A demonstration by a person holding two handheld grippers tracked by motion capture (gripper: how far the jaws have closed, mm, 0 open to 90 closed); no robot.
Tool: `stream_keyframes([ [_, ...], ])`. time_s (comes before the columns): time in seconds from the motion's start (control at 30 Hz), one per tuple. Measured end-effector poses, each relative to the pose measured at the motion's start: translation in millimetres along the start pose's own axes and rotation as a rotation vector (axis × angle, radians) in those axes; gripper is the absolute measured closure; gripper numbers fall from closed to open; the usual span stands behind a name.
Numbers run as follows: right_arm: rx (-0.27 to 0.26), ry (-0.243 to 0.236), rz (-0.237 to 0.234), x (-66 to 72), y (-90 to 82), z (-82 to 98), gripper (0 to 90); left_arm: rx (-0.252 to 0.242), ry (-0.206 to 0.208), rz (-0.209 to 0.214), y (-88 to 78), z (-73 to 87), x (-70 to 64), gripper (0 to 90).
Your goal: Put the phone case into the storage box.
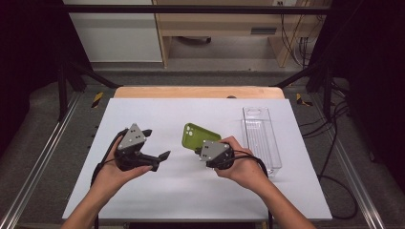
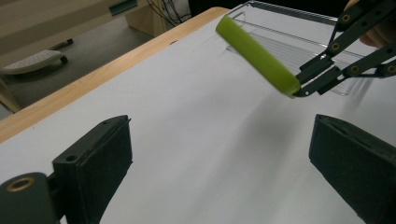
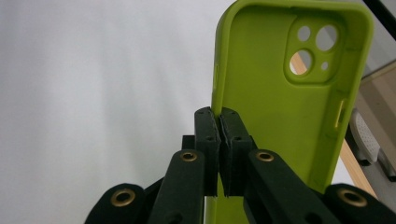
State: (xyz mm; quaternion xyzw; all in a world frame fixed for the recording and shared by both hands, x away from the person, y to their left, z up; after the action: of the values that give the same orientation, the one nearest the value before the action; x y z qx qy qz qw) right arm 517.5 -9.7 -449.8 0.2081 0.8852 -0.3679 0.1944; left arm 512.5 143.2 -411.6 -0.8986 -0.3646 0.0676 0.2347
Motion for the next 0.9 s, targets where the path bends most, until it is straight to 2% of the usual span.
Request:
stream_keyframes([
  [0.07, -0.013, 0.024, 0.017, -4.1, -1.9, 1.2, 87.8, -0.019, -0.015, -0.014, -0.6, 2.4, 0.7, 4.8],
  [0.1, -0.027, 0.054, 0.04, -8.5, -4.0, 2.1, 87.8, -0.033, -0.027, -0.027, -1.5, 5.1, 1.3, 4.6],
  [0.13, -0.027, 0.054, 0.04, -8.5, -4.0, 2.1, 87.8, -0.033, -0.027, -0.027, -1.5, 5.1, 1.3, 4.6],
  [0.2, -0.044, 0.08, 0.058, -13.5, -6.3, 2.5, 87.8, -0.055, -0.057, -0.035, -2.4, 7.0, 1.0, 4.5],
  [0.27, -0.069, 0.132, 0.084, -20.9, -8.8, 3.6, 87.7, -0.071, -0.074, -0.05, -2.8, 9.3, 0.3, 4.5],
  [0.3, -0.069, 0.132, 0.084, -20.9, -8.8, 3.6, 87.7, -0.072, -0.072, -0.06, -2.8, 11.0, -0.2, 4.5],
  [0.33, -0.075, 0.145, 0.096, -23.7, -9.4, 4.3, 87.8, -0.072, -0.068, -0.068, -2.7, 13.0, -1.1, 4.5],
  [0.37, -0.09, 0.181, 0.117, -28.8, -10.7, 5.4, 87.8, -0.074, -0.071, -0.072, -2.6, 15.0, -2.3, 4.4],
  [0.4, -0.09, 0.181, 0.117, -28.8, -10.7, 5.4, 87.8, -0.079, -0.079, -0.07, -2.3, 16.8, -3.9, 4.4],
  [0.5, -0.114, 0.225, 0.153, -35.8, -12.8, 6.2, 87.7, -0.09, -0.084, -0.087, -2.6, 23.3, -5.7, 4.4],
  [0.53, -0.128, 0.25, 0.17, -39.7, -13.8, 6.6, 87.8, -0.104, -0.085, -0.106, -3.4, 27.4, -5.5, 4.4],
  [0.57, -0.128, 0.25, 0.17, -39.7, -13.8, 6.6, 87.8, -0.104, -0.085, -0.106, -3.4, 27.4, -5.5, 4.4],
  [0.73, -0.147, 0.301, 0.213, -48.1, -15.6, 7.5, 87.7, -0.134, -0.092, -0.165, -5.1, 41.4, -2.3, 4.3],
  [0.77, -0.16, 0.325, 0.233, -51.4, -16.4, 7.3, 87.8, -0.151, -0.104, -0.188, -6.5, 47.2, 0.3, 4.3],
  [0.8, -0.16, 0.325, 0.233, -51.4, -16.4, 7.3, 87.8, -0.151, -0.104, -0.188, -6.5, 47.2, 0.3, 4.4],
  [0.9, -0.185, 0.363, 0.268, -57.2, -17.0, 7.2, 87.9, -0.177, -0.143, -0.209, -7.8, 56.4, 3.3, 4.6],
])
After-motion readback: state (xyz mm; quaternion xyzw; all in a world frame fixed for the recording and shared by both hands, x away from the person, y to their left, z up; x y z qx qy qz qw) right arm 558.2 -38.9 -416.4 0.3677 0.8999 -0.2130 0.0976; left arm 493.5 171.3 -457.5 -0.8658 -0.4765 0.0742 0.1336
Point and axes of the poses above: each handheld gripper's, and its own axes: y roughly forward along the jaws, z roughly out of its underside, x roughly to its left, the point moved 10 cm from there along y, roughly forward along the jaws, and after that the axes turned 3 degrees about -y, right-handed, at the moved point
